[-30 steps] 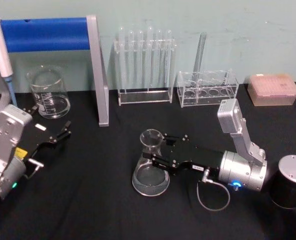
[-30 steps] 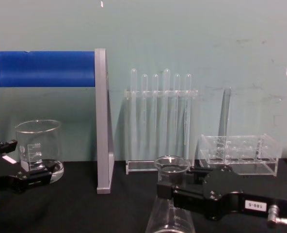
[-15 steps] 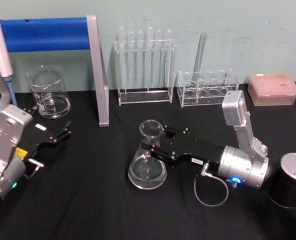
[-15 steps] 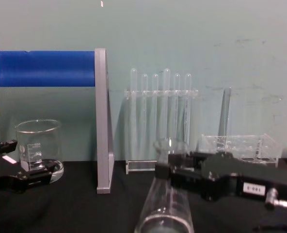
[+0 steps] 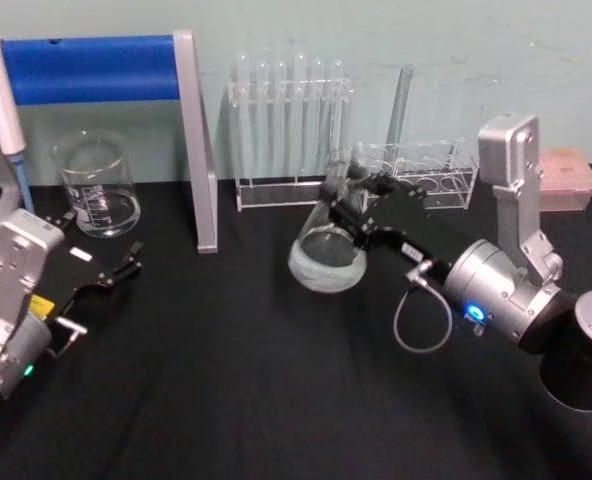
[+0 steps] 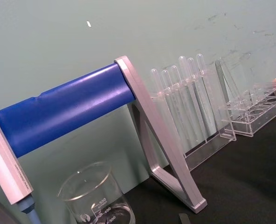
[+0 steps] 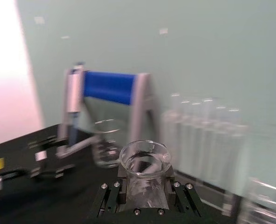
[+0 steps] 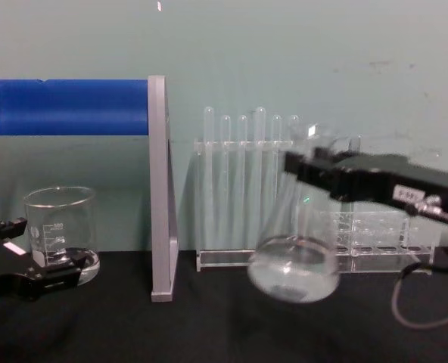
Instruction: Grasp the erlenmeyer flask with one hand, shake it three times, then place it back.
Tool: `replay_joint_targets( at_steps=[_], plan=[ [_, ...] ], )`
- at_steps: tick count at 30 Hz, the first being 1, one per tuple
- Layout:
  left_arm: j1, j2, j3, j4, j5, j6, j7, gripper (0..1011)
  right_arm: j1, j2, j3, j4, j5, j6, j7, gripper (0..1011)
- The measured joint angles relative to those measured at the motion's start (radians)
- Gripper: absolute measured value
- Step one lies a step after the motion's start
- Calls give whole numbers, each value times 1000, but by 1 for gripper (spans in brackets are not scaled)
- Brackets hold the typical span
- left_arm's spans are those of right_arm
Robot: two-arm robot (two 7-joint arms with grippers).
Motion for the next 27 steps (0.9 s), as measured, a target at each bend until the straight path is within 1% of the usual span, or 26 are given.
replay_joint_targets(
  at_steps=[1,3,4,7,9,10,11,17,23,26,27],
  plan=[
    [0,0,0,0,0,0,0,1001,-14,-9,15,-20,-16,12,-51,453],
    [0,0,0,0,0,0,0,1001,-25,-17,27,-36,-33,19,-97,452],
    [0,0,0,0,0,0,0,1001,-36,-26,40,-50,-50,28,-137,453],
    [0,0,0,0,0,0,0,1001,-51,-36,58,-64,-72,40,-189,453],
    [0,0,0,0,0,0,0,1001,-66,-48,80,-77,-96,56,-242,453],
    [0,0,0,0,0,0,0,1001,-66,-48,80,-77,-96,56,-242,453],
    [0,0,0,0,0,0,0,1001,-72,-52,90,-81,-107,64,-263,453],
    [0,0,0,0,0,0,0,1001,-88,-68,117,-94,-140,82,-311,453],
    [0,0,0,0,0,0,0,1001,-93,-81,124,-95,-163,85,-320,453],
    [0,0,0,0,0,0,0,1000,-89,-90,118,-92,-176,85,-312,453],
    [0,0,0,0,0,0,0,1001,-83,-95,110,-87,-181,85,-301,452]
  ],
)
